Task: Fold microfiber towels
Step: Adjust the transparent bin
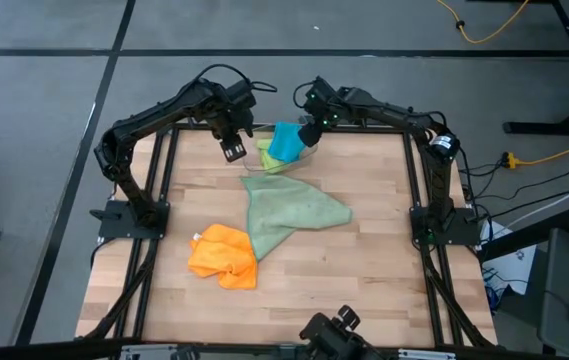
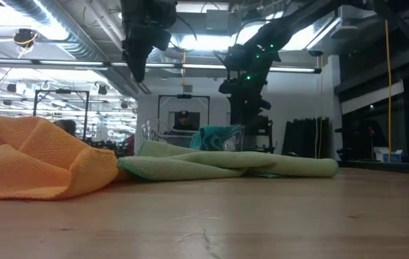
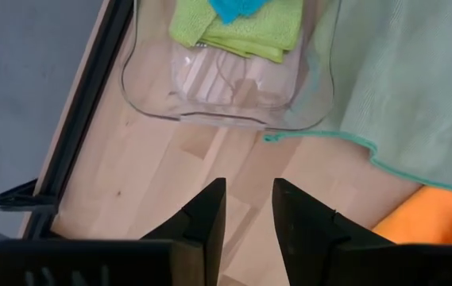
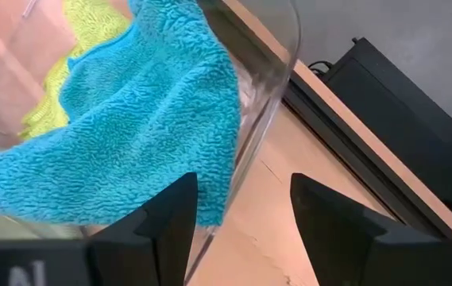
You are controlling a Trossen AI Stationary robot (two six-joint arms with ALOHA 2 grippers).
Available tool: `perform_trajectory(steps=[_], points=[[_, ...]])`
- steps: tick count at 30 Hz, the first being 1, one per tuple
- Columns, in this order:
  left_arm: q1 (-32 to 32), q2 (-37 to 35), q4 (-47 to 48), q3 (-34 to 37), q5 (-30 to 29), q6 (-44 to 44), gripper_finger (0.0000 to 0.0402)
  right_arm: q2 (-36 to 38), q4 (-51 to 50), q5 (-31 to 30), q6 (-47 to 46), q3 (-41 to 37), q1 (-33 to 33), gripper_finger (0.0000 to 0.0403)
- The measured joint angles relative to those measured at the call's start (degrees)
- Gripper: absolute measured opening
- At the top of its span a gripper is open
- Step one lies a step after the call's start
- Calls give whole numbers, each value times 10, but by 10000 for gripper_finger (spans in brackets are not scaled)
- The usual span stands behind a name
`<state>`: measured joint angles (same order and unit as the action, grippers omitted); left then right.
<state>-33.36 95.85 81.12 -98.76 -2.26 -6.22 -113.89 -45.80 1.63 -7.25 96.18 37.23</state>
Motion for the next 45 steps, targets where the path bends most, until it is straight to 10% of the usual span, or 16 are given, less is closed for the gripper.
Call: perform_trajectory(steps=[17,45], points=[[0,0,-13,0,0,0,97,0,-8,40,2,0,-27,200],[0,0,-15,0,0,0,97,-22,-7,-3,48,28,-33,19]])
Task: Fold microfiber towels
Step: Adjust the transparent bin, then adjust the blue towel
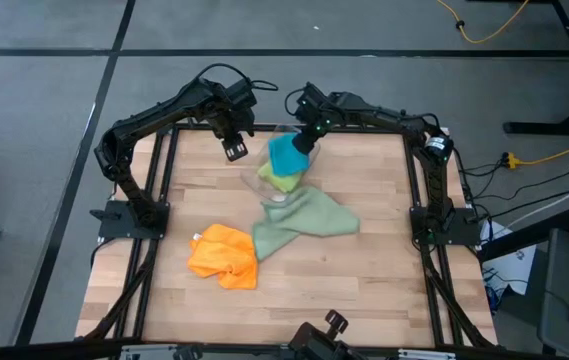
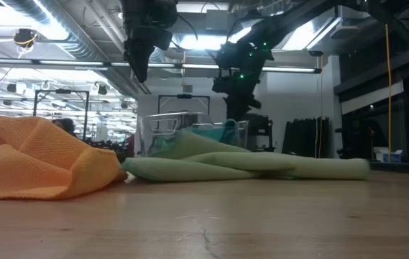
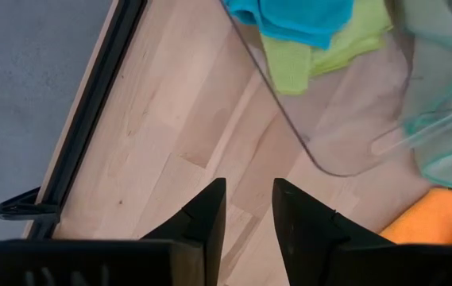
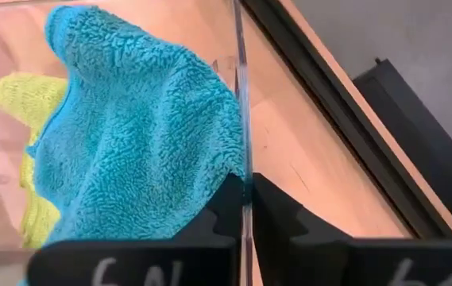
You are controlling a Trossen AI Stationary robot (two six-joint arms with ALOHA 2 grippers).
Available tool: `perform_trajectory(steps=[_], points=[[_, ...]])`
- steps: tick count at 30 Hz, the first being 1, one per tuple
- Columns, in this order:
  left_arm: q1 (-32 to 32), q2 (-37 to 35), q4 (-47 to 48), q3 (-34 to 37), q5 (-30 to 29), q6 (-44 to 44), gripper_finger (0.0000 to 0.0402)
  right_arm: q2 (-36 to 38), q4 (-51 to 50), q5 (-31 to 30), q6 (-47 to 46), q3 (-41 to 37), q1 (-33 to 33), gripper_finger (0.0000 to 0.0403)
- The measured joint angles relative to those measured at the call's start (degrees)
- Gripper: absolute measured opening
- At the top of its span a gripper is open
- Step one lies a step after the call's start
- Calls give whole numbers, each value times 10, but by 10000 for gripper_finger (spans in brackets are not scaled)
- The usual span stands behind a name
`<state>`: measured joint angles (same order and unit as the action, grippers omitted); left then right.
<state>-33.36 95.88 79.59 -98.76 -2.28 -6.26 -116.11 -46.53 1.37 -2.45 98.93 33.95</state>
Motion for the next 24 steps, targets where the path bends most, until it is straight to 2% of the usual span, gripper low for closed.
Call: perform_trajectory(steps=[8,13,17,21,24], points=[[0,0,0,0,0,0,97,0,-21,-6,-2,4,1,123],[0,0,-2,0,0,0,97,0,-33,-3,1,4,1,170],[0,0,-6,0,0,0,97,0,-34,1,1,23,0,188],[0,0,-6,0,0,0,97,0,-48,5,39,46,-14,189],[0,0,-7,0,0,-3,97,1,-55,39,85,48,-35,182]])
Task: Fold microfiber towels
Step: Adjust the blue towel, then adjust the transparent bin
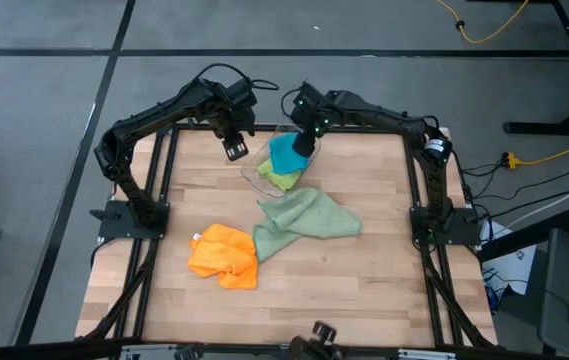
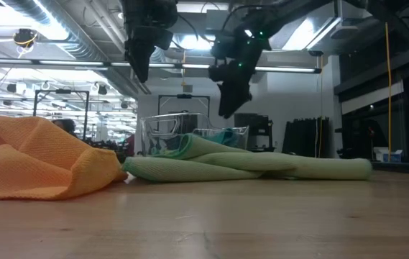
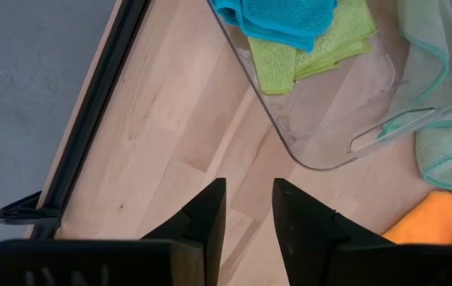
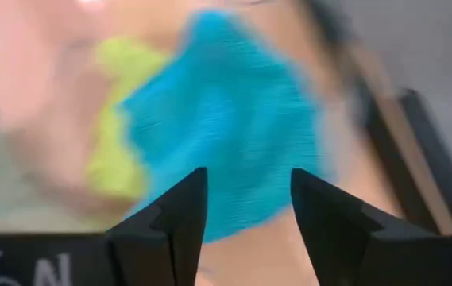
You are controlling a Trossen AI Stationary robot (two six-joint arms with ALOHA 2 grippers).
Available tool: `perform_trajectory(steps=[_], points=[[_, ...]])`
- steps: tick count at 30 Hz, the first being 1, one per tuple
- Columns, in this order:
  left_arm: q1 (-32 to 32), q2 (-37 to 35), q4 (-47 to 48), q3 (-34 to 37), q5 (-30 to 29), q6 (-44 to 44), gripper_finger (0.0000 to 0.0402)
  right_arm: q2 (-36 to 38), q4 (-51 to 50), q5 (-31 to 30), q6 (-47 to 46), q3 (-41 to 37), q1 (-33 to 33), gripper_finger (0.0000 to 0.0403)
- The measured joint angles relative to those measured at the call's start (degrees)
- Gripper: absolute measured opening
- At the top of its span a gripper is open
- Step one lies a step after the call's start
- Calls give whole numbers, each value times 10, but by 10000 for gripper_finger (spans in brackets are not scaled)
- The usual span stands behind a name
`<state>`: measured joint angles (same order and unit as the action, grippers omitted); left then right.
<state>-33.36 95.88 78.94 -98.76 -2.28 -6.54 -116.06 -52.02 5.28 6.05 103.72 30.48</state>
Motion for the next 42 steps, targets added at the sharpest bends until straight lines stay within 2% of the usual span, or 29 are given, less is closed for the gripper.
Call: perform_trajectory(steps=[3,6,12,16,23,27,35,42], points=[[0,0,0,0,0,-1,97,0,1,46,40,-7,-27,175],[0,0,4,0,0,-2,97,0,23,37,47,-29,-51,169],[-7,0,45,0,0,3,97,-1,120,-113,-24,-98,-69,165],[-9,0,40,0,0,3,97,0,124,-161,-62,-112,-69,165],[-9,0,33,0,0,4,97,-15,95,-145,-101,-113,-66,165],[-9,0,28,0,0,4,97,-40,102,-105,-96,-113,-66,165],[-9,0,26,0,0,4,97,-57,86,-107,-73,-79,-67,165],[-9,0,22,0,0,3,97,-33,-73,-107,-89,24,-79,165]])
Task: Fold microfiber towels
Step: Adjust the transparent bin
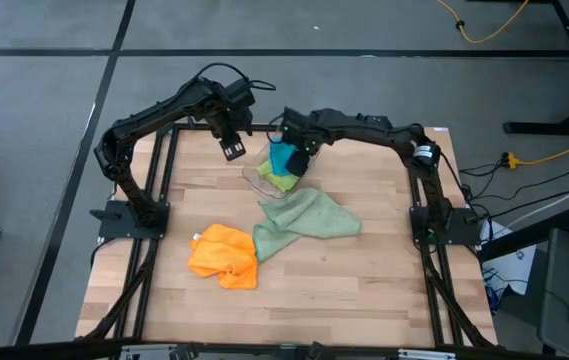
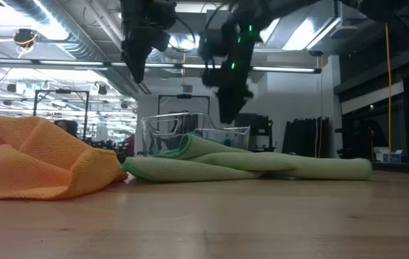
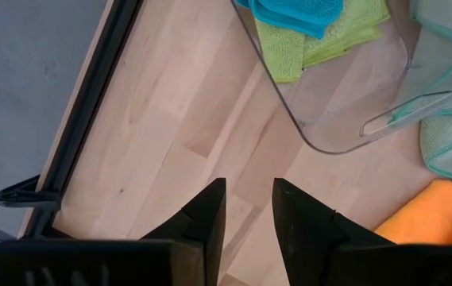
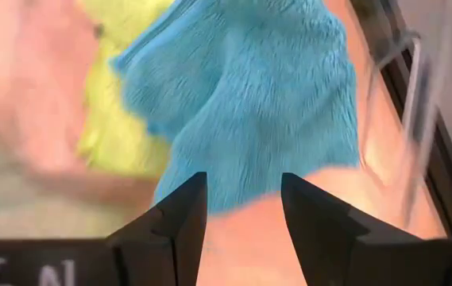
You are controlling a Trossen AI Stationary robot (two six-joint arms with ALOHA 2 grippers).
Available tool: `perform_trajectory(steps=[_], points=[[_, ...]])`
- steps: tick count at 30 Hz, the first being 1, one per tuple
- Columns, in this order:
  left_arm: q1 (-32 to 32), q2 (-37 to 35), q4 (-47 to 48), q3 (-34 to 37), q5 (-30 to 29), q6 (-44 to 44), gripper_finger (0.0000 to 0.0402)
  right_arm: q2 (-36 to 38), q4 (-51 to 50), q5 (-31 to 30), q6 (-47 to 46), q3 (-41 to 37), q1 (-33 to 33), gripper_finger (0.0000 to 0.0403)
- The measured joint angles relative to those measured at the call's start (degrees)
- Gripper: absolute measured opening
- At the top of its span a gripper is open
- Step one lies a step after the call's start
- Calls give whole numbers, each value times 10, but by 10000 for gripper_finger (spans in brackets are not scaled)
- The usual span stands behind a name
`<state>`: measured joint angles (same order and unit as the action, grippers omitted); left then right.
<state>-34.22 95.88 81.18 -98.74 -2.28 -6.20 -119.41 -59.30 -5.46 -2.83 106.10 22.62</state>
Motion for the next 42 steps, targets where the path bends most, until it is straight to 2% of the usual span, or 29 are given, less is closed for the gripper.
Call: perform_trajectory(steps=[5,8,12,18,23,25,30,33,38,42], points=[[0,0,-2,0,1,0,97,27,-147,0,1,59,-20,165],[0,0,-1,0,3,0,97,45,-239,0,1,63,-30,165],[0,0,0,0,3,1,97,77,-265,-8,1,32,-40,165],[5,0,-2,19,3,20,97,122,-240,-8,1,-96,-53,165],[6,0,-2,83,8,25,97,185,-229,-6,-45,-243,-71,165],[7,0,-5,119,30,27,97,214,-210,-5,-78,-297,-83,165],[35,0,-7,204,114,40,97,285,-102,-5,-104,-413,-120,165],[64,0,-6,238,162,63,97,307,54,-5,-103,-468,-133,165],[119,0,34,265,168,114,97,300,349,4,-95,-529,-135,165],[152,-35,65,265,165,139,97,265,494,6,-83,-533,-135,165]])
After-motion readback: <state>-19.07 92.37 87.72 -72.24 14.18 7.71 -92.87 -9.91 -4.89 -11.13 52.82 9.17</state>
